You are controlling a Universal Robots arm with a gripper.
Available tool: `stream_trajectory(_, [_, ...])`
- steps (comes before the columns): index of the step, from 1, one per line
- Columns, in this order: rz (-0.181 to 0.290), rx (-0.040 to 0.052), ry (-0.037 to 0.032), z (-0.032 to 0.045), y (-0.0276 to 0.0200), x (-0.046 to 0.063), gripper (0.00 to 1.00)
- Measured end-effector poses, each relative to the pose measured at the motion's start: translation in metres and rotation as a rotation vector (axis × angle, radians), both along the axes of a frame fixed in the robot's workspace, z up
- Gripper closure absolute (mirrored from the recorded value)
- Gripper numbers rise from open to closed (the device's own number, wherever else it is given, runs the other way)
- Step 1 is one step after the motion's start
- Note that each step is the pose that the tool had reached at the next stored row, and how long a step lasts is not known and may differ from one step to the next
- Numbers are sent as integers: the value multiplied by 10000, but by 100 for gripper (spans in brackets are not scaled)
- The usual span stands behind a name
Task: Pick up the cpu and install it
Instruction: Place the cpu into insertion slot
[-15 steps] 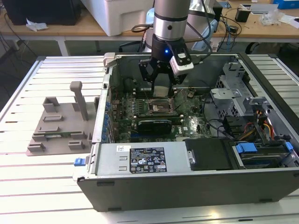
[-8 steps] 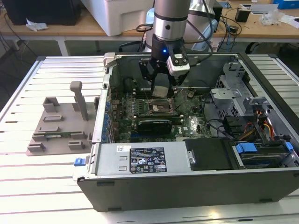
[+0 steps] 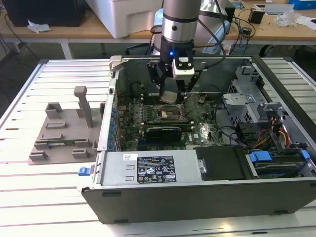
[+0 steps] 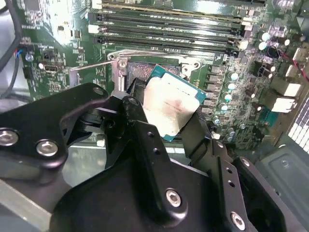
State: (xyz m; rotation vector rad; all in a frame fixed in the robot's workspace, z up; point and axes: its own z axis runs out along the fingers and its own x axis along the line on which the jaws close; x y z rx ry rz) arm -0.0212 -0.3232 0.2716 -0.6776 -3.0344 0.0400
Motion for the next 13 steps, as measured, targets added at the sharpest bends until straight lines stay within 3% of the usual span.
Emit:
stream_trajectory(2, [-399, -170, 0, 0, 0, 0, 46])
stream_trajectory(4, [-575, -276, 0, 0, -1, 0, 46])
stream_trajectory(13, [-1975, -356, 16, -5, 0, 0, 46])
